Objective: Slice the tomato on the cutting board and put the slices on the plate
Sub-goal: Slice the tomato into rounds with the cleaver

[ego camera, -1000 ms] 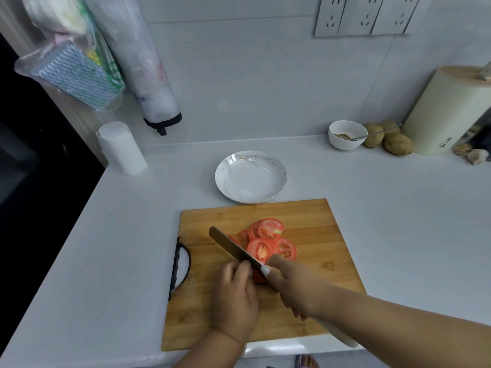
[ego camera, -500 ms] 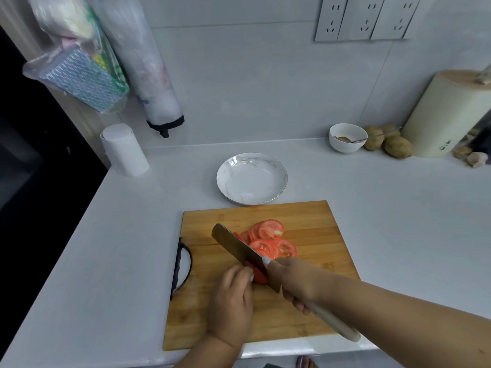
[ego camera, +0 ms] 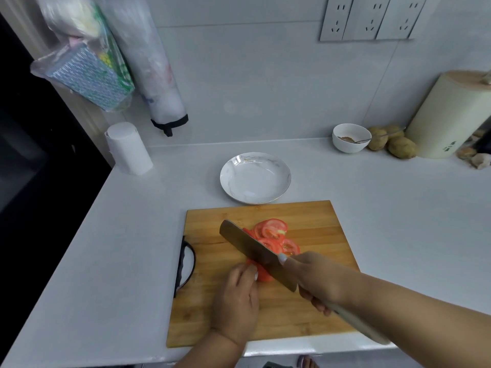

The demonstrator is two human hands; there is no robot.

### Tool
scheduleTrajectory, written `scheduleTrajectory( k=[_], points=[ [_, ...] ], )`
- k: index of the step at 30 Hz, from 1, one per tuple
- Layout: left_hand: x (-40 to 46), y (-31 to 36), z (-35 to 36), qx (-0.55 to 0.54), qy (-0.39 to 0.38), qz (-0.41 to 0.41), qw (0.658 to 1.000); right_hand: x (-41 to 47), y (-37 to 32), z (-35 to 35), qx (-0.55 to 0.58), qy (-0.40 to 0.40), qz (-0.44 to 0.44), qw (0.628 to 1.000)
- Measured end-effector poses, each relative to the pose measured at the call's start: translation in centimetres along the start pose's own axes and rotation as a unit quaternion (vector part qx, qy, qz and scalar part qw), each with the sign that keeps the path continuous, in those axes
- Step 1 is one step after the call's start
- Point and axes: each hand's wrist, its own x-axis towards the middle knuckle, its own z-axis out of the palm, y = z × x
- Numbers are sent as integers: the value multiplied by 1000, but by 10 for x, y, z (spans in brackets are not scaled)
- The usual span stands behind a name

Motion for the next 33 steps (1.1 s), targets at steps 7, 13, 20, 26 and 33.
scheduleTrajectory(
  k=[7,13,20,26,33],
  points=[
    [0,-1,1,-2,-5,-3,1000,-25,12,-4,-13,9,8,1000],
    [2,1,0,13,-21,-14,1000,-27,14,-4,-23,10,15,1000],
    [3,3,-2,27,-37,-21,999,-18,9,-1,-67,5,20,998],
    [4,3,-3,19,-38,-18,999,-10,4,0,-62,1,6,998],
    [4,2,-2,9,-32,-18,999,11,1,8,-59,1,8,998]
  ],
)
